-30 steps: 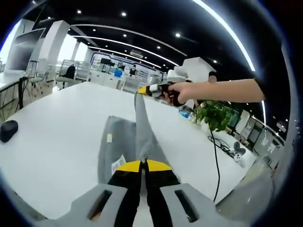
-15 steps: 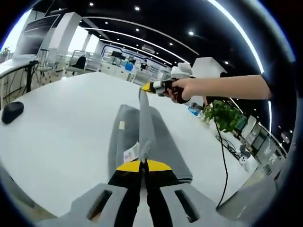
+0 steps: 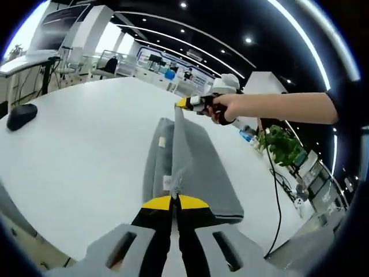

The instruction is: Fold the towel on the table until its edges align and the towel forms a compact rectangular stack.

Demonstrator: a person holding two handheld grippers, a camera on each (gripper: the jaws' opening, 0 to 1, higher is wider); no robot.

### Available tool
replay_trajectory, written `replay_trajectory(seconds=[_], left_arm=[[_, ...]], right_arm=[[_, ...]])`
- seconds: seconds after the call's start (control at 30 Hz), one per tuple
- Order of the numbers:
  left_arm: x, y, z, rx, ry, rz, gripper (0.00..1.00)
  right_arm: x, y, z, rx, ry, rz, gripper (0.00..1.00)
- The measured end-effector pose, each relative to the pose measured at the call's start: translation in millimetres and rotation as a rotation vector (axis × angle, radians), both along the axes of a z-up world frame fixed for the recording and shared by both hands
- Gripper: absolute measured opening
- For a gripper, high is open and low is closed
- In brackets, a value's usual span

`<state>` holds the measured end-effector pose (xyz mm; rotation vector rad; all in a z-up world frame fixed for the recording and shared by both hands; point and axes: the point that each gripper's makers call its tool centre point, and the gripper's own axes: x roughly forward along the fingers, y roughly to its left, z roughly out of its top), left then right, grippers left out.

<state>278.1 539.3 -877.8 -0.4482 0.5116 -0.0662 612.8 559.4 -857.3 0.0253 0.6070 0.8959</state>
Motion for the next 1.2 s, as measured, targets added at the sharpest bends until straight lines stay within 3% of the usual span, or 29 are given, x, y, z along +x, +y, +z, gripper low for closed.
replay_trajectory(seconds=[0.23, 0.43, 0.57, 0.83, 0.97, 1.2], left_arm=[[-0.5, 5, -12.6, -0.055, 0.027, 0.051, 0.02], [-0.5, 5, -17.4, -0.052, 0.063, 0.055, 0.02], [-1.1, 4, -20.9, -0.048, 0.075, 0.052, 0.02], [-2.4, 4, -24.1, -0.069, 0.085, 0.062, 0.02], [-2.4, 6, -28.7, -0.114, 0.092, 0.088, 0.02], [-1.1, 5, -29.5, -0.057, 0.078, 0.026, 0.02]], right_arm=[[3, 2, -16.5, -0.035, -0.005, 0.007, 0.00], [2, 4, -29.5, -0.048, -0.019, 0.010, 0.00], [4, 6, -40.7, -0.022, 0.023, -0.019, 0.01], [0, 8, -44.1, -0.026, 0.012, -0.002, 0.01], [2, 10, -47.5, -0.025, 0.013, 0.000, 0.01], [0, 9, -49.6, -0.006, 0.002, -0.002, 0.01]])
